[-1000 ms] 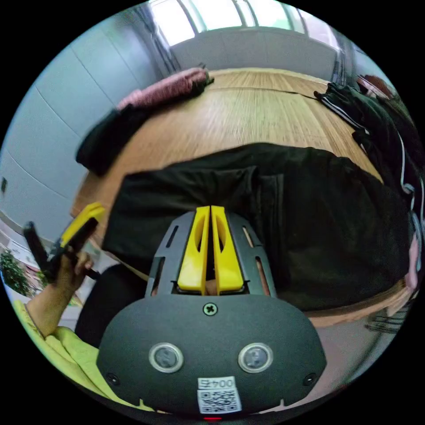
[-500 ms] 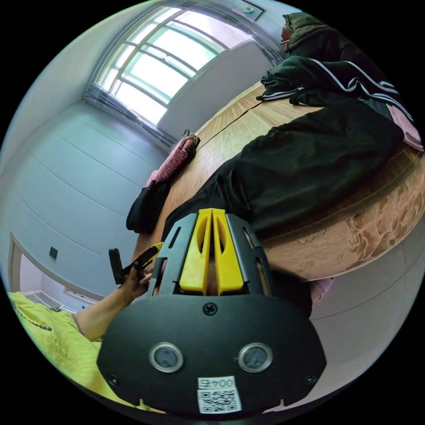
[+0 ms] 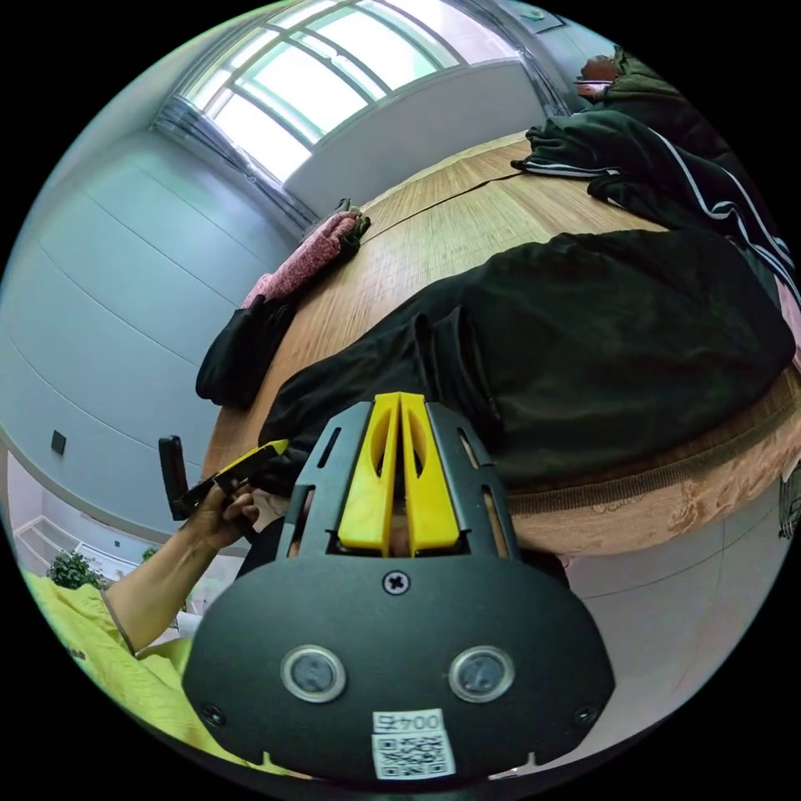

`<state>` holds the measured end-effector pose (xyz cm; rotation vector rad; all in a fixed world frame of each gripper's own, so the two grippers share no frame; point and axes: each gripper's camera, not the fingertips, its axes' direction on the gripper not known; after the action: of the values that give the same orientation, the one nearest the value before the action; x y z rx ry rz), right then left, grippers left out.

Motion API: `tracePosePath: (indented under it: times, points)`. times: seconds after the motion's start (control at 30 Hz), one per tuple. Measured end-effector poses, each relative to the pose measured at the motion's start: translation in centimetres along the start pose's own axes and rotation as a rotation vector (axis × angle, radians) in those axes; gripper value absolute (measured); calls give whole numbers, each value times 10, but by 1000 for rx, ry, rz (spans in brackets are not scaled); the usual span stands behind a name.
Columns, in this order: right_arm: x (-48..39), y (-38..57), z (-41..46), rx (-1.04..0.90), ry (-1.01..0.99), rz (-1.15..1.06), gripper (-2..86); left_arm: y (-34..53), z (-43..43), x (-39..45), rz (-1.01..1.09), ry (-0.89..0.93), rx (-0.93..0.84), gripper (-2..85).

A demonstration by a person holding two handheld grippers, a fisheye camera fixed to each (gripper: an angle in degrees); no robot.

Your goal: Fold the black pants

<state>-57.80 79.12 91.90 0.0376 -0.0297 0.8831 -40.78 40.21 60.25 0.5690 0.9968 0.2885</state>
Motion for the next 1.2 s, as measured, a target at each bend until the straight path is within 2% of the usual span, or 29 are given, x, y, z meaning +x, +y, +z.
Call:
tracePosePath:
  times: [0.17, 0.37, 0.53, 0.57, 0.6, 0.7, 0.8, 0.9, 0.97, 1.03, 1.07, 1.1, 1.2]
  points:
    - [0, -1, 24, -85, 31, 8, -7, 4, -19, -9, 8, -18, 40, 71]
    - [-37, 17, 56, -173, -21, -101, -7, 16, -67, -61, 37, -68, 31, 71]
    - [-52, 27, 41, -13, 80, -191, -6, 24, -120, -76, 1, -59, 69, 52]
    - [-47, 26, 48, -49, 108, -182, -6, 26, -134, -69, -1, -53, 114, 43]
    - [-32, 24, 72, -200, 159, -143, -5, 26, -142, -60, -8, -49, 149, 37]
    - [-7, 21, 57, -166, 31, -52, -2, 14, -142, -14, 59, -51, 174, 26]
    - [6, 33, 22, -31, -21, -23, 13, -12, -113, 51, 218, -51, 143, 14]
    - [33, 50, 1, -3, -33, 52, 35, -52, -53, 126, 401, -47, 29, 5]
    - [52, 60, -15, 27, -34, 95, 43, -73, -17, 163, 452, -51, -18, 3]
    - [85, 71, -43, 91, -54, 174, 51, -84, 28, 189, 480, -70, -125, 2]
    - [95, 74, -51, 106, -66, 202, 52, -81, 64, 200, 506, -139, -249, 1]
    - [119, 79, -65, 131, -100, 265, 54, -75, 64, 205, 500, -136, -135, 1]
    - [182, 90, -101, 238, -204, 415, 70, -74, 49, 213, 459, -144, -114, 0]
